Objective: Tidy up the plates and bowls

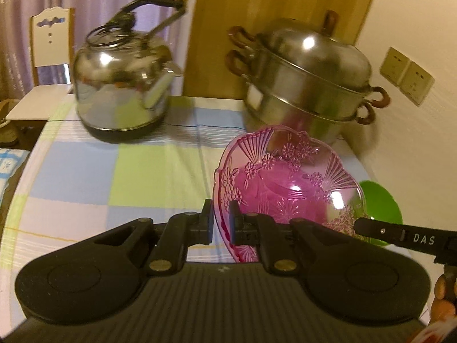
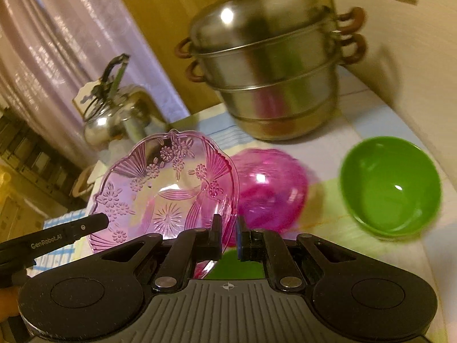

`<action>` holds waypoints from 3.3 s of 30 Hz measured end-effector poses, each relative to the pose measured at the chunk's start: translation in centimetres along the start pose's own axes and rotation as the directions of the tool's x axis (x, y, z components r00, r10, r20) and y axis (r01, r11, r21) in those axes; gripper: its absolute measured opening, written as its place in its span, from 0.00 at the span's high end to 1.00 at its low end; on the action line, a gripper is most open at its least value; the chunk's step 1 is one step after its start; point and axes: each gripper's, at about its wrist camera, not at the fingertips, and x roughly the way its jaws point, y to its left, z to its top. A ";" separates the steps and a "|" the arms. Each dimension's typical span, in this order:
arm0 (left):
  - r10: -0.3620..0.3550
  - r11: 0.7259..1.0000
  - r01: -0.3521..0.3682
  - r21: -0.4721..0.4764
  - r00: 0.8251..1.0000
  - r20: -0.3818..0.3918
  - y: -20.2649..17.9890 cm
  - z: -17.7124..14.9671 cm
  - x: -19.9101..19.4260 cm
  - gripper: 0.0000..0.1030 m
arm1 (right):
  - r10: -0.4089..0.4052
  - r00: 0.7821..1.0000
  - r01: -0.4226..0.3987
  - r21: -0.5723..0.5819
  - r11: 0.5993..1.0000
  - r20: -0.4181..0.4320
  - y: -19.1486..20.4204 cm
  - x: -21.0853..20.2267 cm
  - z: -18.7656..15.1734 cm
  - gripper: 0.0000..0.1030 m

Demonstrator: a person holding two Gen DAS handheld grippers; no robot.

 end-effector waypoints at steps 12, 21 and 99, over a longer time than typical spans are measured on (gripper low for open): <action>-0.041 0.999 0.041 0.011 0.999 -0.004 -3.3 0.3 1.9 0.91 | -0.053 0.998 0.052 0.025 0.998 0.023 -3.4 -1.3 0.1 0.91; -0.054 0.998 0.054 -0.023 0.999 -0.002 -3.2 1.1 4.6 0.91 | -0.058 0.997 0.056 0.045 0.997 0.046 -4.6 -0.2 1.2 0.91; 0.027 0.994 -0.030 -0.103 0.999 -0.032 -1.3 0.0 14.6 0.70 | -0.075 0.996 0.075 -0.004 0.997 0.040 -7.4 10.2 2.2 0.39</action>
